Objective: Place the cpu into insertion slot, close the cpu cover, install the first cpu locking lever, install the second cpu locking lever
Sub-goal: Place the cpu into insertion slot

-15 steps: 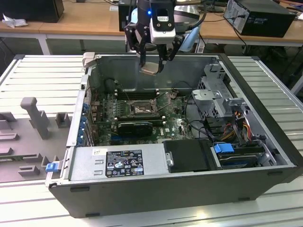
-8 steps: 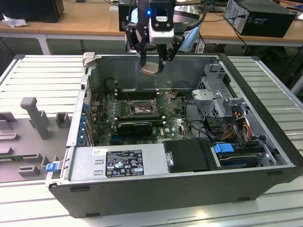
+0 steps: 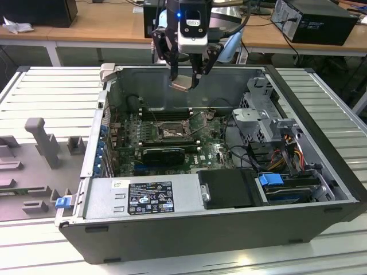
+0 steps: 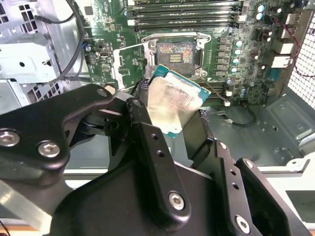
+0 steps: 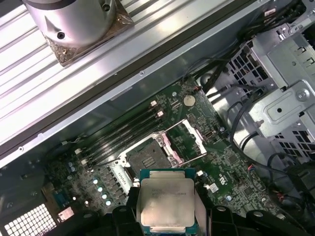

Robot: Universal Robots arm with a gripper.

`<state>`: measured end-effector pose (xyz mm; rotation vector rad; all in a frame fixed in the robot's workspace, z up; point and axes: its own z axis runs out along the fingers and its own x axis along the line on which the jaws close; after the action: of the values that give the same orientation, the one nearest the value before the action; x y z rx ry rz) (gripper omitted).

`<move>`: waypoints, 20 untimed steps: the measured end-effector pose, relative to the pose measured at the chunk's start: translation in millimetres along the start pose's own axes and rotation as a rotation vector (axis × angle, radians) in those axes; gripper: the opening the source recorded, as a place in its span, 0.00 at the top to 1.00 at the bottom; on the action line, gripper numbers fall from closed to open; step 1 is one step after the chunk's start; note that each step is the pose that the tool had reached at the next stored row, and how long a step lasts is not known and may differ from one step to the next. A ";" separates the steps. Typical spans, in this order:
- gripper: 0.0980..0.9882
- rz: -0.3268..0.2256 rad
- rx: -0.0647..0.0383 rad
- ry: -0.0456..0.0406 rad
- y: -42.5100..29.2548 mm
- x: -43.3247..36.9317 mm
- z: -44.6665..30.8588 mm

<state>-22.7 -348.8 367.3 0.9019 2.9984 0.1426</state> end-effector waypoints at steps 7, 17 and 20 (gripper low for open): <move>0.52 0.056 -0.001 -0.0050 0.0 0.0 0.1; 0.52 0.136 -0.003 -0.0122 0.0 0.0 0.3; 0.52 0.160 -0.003 -0.0143 0.0 0.0 0.3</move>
<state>-22.7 -348.8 367.0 1.1367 2.9098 0.1409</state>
